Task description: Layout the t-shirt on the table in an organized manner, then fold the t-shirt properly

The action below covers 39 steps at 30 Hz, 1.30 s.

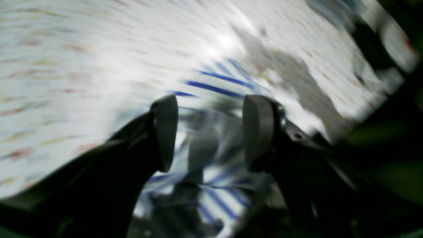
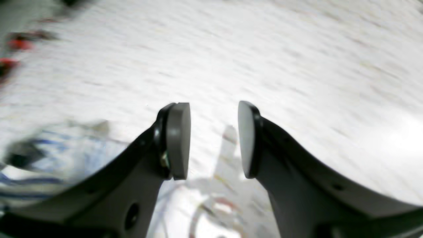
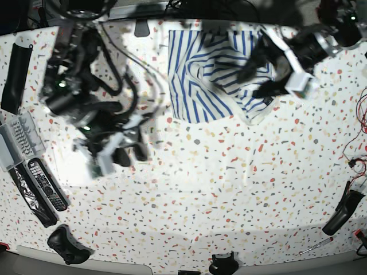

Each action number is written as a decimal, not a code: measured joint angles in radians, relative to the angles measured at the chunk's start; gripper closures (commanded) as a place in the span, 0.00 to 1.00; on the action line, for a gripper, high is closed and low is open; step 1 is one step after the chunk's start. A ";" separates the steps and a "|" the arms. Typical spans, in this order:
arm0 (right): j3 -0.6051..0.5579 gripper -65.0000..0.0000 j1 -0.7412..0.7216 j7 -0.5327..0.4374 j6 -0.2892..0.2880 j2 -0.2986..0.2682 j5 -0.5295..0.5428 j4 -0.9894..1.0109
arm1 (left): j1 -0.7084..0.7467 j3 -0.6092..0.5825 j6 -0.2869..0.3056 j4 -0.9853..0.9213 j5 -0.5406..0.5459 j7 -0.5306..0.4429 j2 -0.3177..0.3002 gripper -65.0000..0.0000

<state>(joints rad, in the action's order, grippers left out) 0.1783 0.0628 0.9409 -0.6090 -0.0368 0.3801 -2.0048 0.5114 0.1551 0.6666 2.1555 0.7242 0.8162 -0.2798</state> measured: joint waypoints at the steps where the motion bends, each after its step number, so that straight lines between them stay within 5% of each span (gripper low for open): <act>1: 0.035 0.64 0.016 0.002 0.000 -0.024 0.003 0.000 | -0.002 -0.038 0.000 0.000 -0.025 0.000 0.000 0.55; 4: 0.125 0.64 0.062 0.003 0.000 -0.080 0.079 0.000 | -0.011 -0.116 -0.001 0.000 -0.101 0.001 0.000 0.55; 9: 0.247 0.64 0.107 0.076 0.000 -0.130 0.179 0.000 | -0.093 -0.161 -0.150 0.000 -0.178 -0.002 0.000 0.55; 15: 0.315 0.64 0.109 0.105 0.000 -0.132 0.287 0.000 | -0.141 -0.234 -0.198 0.000 -0.237 0.084 -0.001 0.55; 19: 0.315 0.64 0.109 0.109 0.000 -0.132 0.291 0.000 | -0.141 -0.278 -0.274 -0.001 -0.373 0.102 0.000 0.55; 25: 0.315 0.64 0.109 0.116 -0.012 -0.132 0.294 0.000 | -0.141 -0.277 -0.278 -0.009 -0.417 0.151 -0.003 0.56; 28: 0.315 0.64 0.109 0.116 -0.013 -0.132 0.294 0.000 | -0.141 -0.277 -0.277 -0.037 -0.379 0.184 -0.002 0.70; 31: 0.315 0.64 0.109 0.116 -0.013 -0.132 0.294 0.000 | -0.141 -0.277 -0.268 -0.053 -0.359 0.209 -0.003 1.00; 39: 0.315 0.64 0.109 0.116 -0.040 -0.136 0.294 0.000 | -0.117 -0.162 -0.251 0.021 -0.319 0.202 0.000 1.00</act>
<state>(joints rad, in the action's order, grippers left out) 0.4931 0.1722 1.0565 -0.6491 -0.1726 0.6746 -2.0048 0.3943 -0.0071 0.4156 2.1769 0.4049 1.0183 -0.2798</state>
